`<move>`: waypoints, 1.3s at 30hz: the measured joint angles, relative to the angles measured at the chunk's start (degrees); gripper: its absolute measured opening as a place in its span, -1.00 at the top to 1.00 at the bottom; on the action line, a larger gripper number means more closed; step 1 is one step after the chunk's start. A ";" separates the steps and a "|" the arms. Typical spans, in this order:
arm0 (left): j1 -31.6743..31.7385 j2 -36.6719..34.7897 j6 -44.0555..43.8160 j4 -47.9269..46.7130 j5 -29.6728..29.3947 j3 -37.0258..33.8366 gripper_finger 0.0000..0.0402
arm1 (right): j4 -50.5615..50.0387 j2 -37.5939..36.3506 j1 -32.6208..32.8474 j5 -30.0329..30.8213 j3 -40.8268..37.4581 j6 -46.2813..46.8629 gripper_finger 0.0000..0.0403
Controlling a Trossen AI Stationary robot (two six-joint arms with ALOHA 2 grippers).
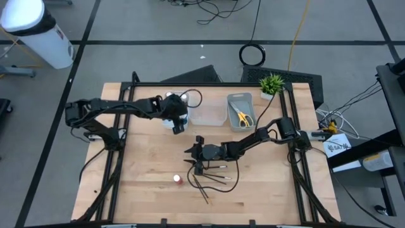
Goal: Pick & Place Paint Supplies
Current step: Put the blue paint bottle in the white bin, then put the orange paint bottle in the white bin
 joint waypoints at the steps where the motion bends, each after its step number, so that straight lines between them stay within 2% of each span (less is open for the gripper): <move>1: -0.08 -0.07 -0.21 0.18 -0.02 0.02 -0.22 | 0.00 0.00 0.00 0.00 0.00 0.00 0.15; 5: -0.28 -0.48 -1.31 0.07 -0.43 0.02 -0.47 | 0.00 0.00 0.00 0.00 0.00 0.00 0.14; 10: -0.36 -3.20 -1.38 -1.31 -0.58 0.20 -0.64 | -0.06 0.00 0.00 0.00 0.00 0.01 0.15; 18: -1.96 -13.38 -4.99 -7.42 -0.69 0.71 -0.70 | -0.56 0.00 -0.02 0.04 0.02 0.01 0.15; 21: -4.78 -16.96 -7.46 -9.88 3.54 0.79 -0.68 | -0.63 0.00 -0.02 0.09 0.02 0.01 0.16; 24: -10.07 -19.07 -7.58 -12.21 11.12 0.75 -0.67 | -0.55 0.00 -0.02 0.14 0.02 0.00 0.17; 26: -14.75 -19.74 -7.48 -13.96 11.80 0.74 -0.68 | -0.39 0.00 -0.02 0.16 0.02 0.00 0.17; 31: -28.70 -19.48 -11.47 -14.56 6.78 0.66 -0.67 | 0.06 0.00 -0.02 0.20 0.02 0.00 0.16; 35: -39.31 -16.30 -14.16 -11.33 1.12 0.72 -0.64 | 0.04 0.00 -0.04 0.20 0.02 0.00 0.15; 39: -46.49 -11.98 -15.43 -7.11 -3.90 0.76 -0.61 | 0.18 0.00 -0.04 0.20 0.02 0.00 0.15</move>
